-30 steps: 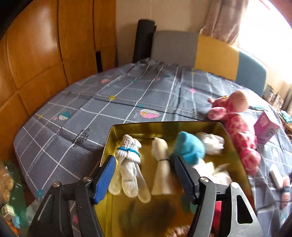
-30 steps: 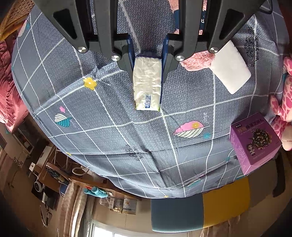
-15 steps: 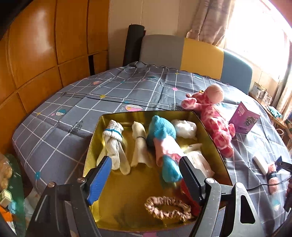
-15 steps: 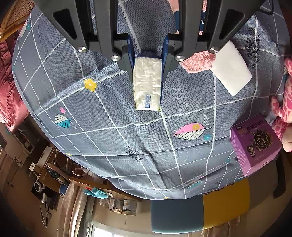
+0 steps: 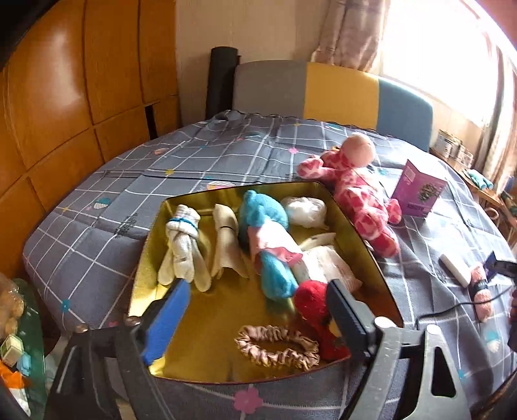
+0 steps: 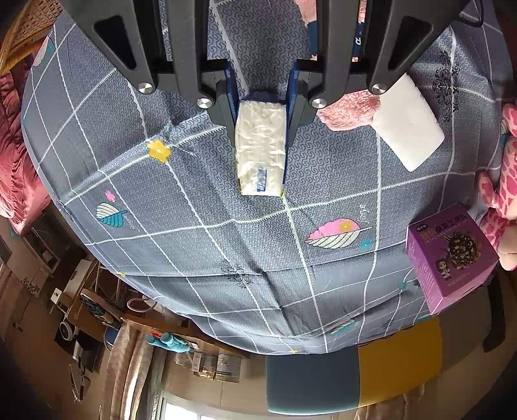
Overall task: Organize soft objects
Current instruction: 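Hold the white tissue packet in the right tool above the bed, then carry the tissue packet into the gold tray and open the right tool, then move the right tool to the pink rolled dishcloth and grasp it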
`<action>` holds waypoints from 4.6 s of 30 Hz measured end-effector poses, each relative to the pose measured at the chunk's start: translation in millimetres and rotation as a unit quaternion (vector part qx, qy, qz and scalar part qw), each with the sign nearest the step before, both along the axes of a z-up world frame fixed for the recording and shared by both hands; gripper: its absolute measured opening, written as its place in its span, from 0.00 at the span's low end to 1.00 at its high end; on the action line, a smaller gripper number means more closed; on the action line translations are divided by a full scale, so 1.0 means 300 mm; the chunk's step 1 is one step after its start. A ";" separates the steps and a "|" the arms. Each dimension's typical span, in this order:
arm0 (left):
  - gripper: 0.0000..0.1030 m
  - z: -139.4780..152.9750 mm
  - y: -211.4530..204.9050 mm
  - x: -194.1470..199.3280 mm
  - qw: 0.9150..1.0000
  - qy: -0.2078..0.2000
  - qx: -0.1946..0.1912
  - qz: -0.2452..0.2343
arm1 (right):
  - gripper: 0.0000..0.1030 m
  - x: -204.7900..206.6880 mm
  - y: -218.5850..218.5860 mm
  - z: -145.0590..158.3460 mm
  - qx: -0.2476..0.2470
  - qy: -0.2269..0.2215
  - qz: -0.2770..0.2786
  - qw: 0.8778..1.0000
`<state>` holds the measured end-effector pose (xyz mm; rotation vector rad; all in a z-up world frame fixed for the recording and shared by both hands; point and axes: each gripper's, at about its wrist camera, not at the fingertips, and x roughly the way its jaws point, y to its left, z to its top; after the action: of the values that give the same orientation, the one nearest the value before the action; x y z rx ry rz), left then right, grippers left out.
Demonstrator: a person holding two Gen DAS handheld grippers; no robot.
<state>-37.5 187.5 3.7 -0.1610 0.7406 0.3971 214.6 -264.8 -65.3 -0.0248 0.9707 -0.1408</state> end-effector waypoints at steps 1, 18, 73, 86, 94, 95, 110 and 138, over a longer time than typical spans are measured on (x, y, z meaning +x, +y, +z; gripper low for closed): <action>0.86 -0.001 -0.009 0.000 1.000 0.000 0.000 -0.002 | 0.22 -0.001 0.000 0.000 0.001 0.000 0.000 1.000; 0.87 -0.042 -0.162 0.014 0.998 0.023 0.004 -0.064 | 0.22 -0.012 0.004 0.026 0.011 -0.013 0.004 1.000; 0.87 0.006 0.137 -0.157 0.999 -0.014 -0.014 0.047 | 0.22 -0.390 1.117 0.175 0.282 0.078 0.430 0.854; 0.87 0.015 0.297 -0.215 0.993 -0.030 -0.024 0.114 | 0.25 -0.452 1.443 -0.003 0.235 0.160 0.477 0.832; 0.87 0.001 0.260 -0.198 0.995 -0.022 -0.025 0.098 | 0.34 -0.455 1.414 -0.028 0.208 0.159 0.465 0.846; 0.87 0.003 0.257 -0.198 0.995 -0.022 -0.024 0.096 | 0.34 -0.454 1.407 -0.024 0.208 0.158 0.464 0.847; 0.87 0.025 0.218 -0.195 0.996 -0.029 -0.017 0.082 | 0.39 -0.480 1.320 0.060 0.199 0.110 0.458 0.859; 0.87 0.041 0.102 -0.144 0.999 -0.021 -0.002 0.028 | 0.39 -0.419 0.960 0.150 0.208 0.045 0.378 0.901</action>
<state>-80.8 218.0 16.0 -0.1938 0.6968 0.4447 89.0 23.3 -20.3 -0.0140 1.0066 0.7939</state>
